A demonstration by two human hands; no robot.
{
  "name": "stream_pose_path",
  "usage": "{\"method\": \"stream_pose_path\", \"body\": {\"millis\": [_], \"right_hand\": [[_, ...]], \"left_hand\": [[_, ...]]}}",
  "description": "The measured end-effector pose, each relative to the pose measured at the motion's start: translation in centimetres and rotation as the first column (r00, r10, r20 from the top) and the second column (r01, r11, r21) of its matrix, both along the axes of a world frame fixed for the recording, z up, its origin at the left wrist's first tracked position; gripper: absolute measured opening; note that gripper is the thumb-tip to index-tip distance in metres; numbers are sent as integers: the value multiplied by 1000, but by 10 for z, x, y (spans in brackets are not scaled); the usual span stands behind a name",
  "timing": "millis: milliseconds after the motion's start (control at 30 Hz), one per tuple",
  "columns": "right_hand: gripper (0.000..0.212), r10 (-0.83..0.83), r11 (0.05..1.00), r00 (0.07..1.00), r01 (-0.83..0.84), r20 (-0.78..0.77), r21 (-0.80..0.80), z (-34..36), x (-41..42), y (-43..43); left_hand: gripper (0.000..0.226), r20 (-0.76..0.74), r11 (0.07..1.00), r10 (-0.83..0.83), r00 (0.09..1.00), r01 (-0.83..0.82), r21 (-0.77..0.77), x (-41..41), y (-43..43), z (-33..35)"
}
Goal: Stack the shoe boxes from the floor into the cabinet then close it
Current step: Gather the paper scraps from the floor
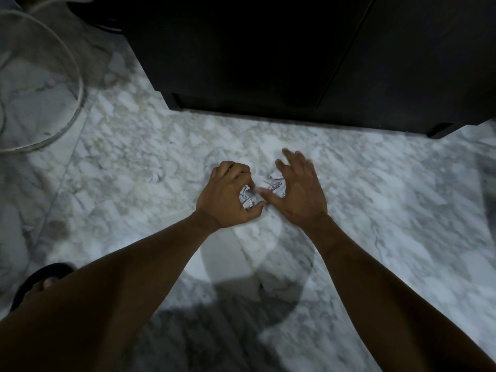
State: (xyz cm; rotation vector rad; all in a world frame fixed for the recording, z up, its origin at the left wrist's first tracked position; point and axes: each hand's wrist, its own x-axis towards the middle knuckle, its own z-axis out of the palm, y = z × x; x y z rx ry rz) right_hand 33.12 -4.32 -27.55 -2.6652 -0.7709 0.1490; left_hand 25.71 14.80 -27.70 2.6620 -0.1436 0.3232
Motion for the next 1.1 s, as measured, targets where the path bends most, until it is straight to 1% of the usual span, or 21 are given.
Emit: {"method": "stream_pose_path", "body": {"millis": [67,133,200,300,433,500,600,700,767,800,867,933,967,1033,1100], "right_hand": [[70,26,1000,998,-27,63,9,-7,-13,-9],[51,0,998,990,-9,140,66,-10,-23,-13],[42,-4,998,984,-7,176,59,-9,-25,-13],[42,67,998,972,-63,227,-23,-8,-23,-13],[35,83,996,975,-80,206,-24,-9,-21,-15],[34,59,998,978,-58,200,-9,-10,-22,-13],[30,-30,999,981,20,191,50,-11,-27,-11],[30,-82,991,978,58,192,123,-11,-49,-13],[38,-117,983,982,92,151,161,-8,-76,-20],[42,-146,976,985,127,98,177,-5,-90,-23],[46,-199,958,977,211,-81,192,7,-114,-28],[45,-238,947,945,276,-224,162,21,-133,-31],[45,-239,948,934,283,-266,143,27,-145,-34],[46,-233,950,917,286,-323,129,40,-170,-40],[37,-252,953,897,296,-363,69,53,-191,-51]], "left_hand": [[34,14,1000,-14,1000,14,3,-4,1,-4],[20,35,1000,-16,999,16,-3,-13,1,-10],[14,50,1000,2,999,-2,2,-20,1,-14],[21,66,1000,-11,998,12,-19,-21,-1,-15],[15,100,998,-54,994,57,-28,-18,0,-15],[15,119,998,-26,993,33,-53,-19,-1,-14],[17,139,994,43,989,-28,-107,-21,-1,-14],[19,117,973,125,985,-99,-207,-32,-8,-8],[23,41,943,182,983,-162,-290,-49,-19,1],[25,-13,920,211,977,-202,-336,-58,-24,6],[24,-135,861,252,958,-286,-421,-79,-34,15],[23,-257,803,270,928,-365,-471,-105,-42,22],[22,-307,791,270,913,-392,-470,-120,-46,27],[24,-340,808,267,902,-402,-430,-148,-56,39],[30,-347,803,270,898,-409,-434,-169,-65,54]]}}
